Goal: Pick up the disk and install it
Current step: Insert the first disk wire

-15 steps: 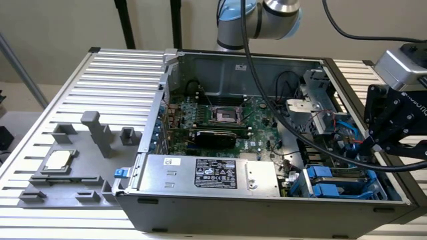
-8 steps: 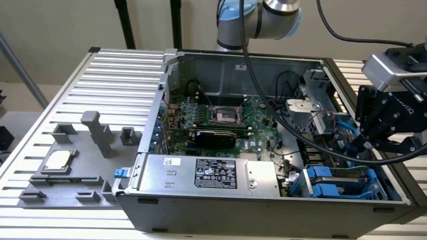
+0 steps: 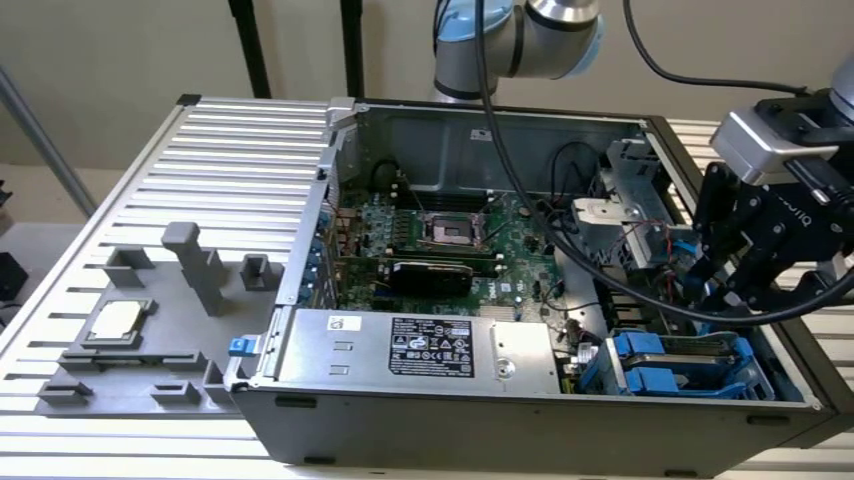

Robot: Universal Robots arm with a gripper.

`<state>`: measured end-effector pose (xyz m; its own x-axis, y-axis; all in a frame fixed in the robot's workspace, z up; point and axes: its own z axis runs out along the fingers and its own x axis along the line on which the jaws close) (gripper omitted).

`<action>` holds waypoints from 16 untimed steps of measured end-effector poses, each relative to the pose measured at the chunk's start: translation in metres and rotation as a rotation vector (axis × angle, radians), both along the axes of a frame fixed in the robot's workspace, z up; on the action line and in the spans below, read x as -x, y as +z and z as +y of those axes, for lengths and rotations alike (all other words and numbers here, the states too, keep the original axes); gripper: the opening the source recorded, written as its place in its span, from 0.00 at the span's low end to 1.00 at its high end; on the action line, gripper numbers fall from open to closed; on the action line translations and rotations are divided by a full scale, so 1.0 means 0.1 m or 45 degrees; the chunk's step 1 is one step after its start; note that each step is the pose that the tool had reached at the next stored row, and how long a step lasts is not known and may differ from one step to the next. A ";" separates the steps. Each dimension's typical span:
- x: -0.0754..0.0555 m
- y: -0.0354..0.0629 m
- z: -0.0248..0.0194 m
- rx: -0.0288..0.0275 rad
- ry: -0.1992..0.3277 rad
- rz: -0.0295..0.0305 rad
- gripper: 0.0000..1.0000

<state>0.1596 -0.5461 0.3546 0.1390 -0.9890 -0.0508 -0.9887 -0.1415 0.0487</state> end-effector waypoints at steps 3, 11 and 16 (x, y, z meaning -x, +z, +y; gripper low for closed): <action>0.05 0.000 0.000 0.0000 0.016 0.0000 0.42; 0.10 0.000 -0.219 -0.0009 0.024 0.0000 0.49; 0.09 0.001 -0.395 -0.0090 0.024 0.0006 0.49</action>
<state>0.1505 -0.5857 0.3547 0.1575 -0.9858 -0.0579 -0.9859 -0.1603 0.0481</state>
